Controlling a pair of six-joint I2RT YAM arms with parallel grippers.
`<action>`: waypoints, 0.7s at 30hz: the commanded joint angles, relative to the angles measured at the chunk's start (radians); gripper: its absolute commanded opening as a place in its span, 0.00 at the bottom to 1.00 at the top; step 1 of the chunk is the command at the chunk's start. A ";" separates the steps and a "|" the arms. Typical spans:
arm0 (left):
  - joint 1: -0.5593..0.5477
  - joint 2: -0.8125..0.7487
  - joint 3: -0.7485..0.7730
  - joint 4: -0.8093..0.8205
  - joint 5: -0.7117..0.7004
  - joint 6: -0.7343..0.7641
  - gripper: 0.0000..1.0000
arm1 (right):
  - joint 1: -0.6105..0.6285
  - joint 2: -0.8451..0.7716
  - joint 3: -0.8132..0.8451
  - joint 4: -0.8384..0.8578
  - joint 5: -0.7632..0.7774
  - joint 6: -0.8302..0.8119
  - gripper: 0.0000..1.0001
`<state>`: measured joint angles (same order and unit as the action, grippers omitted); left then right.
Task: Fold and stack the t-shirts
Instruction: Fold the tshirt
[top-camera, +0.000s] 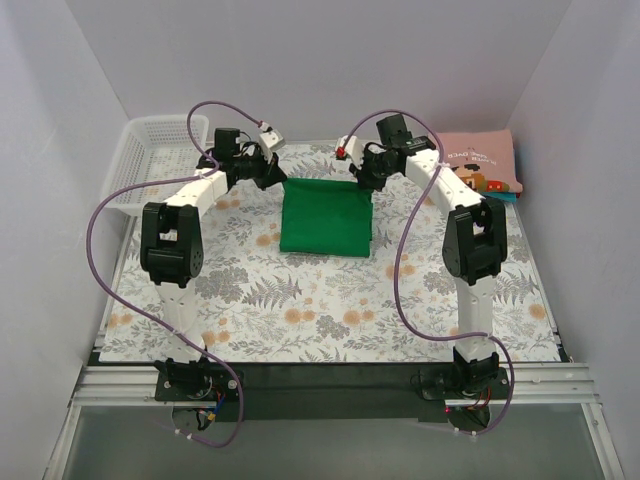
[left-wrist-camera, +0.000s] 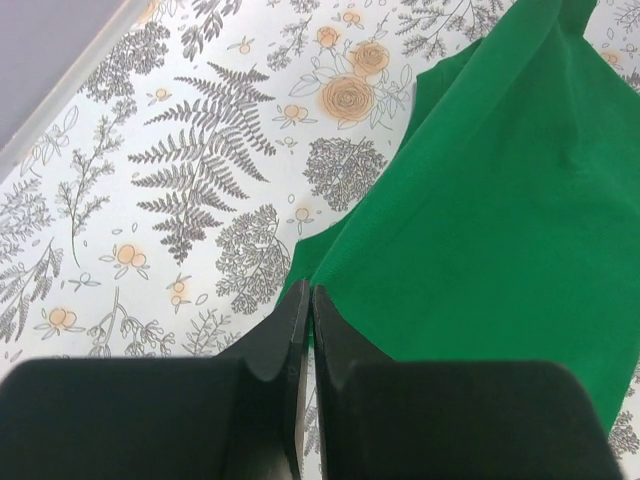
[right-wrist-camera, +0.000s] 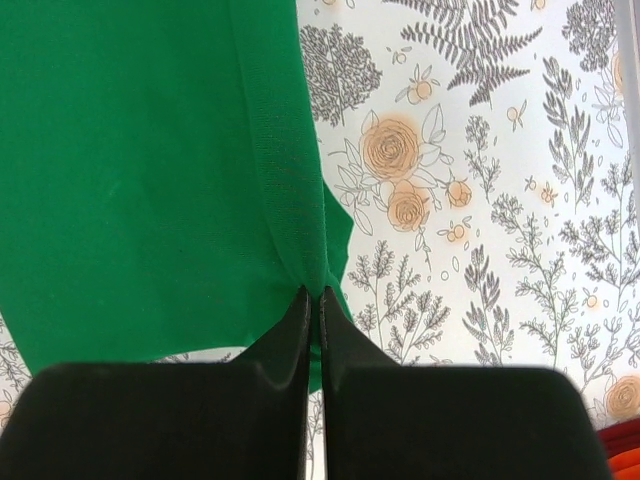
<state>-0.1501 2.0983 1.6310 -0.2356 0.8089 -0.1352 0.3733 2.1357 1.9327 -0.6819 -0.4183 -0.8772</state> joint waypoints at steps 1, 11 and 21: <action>-0.009 -0.014 0.012 0.065 0.015 -0.017 0.00 | -0.037 0.012 -0.005 0.008 -0.011 0.012 0.01; -0.025 0.080 0.066 0.157 -0.164 -0.133 0.35 | -0.053 0.185 0.190 0.025 0.091 0.090 0.64; -0.017 -0.239 -0.230 0.242 -0.157 -0.423 0.40 | -0.089 -0.051 0.043 0.123 -0.074 0.403 0.55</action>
<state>-0.1642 2.0209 1.4368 -0.0433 0.5957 -0.4168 0.2932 2.2333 2.0212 -0.6064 -0.3759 -0.6327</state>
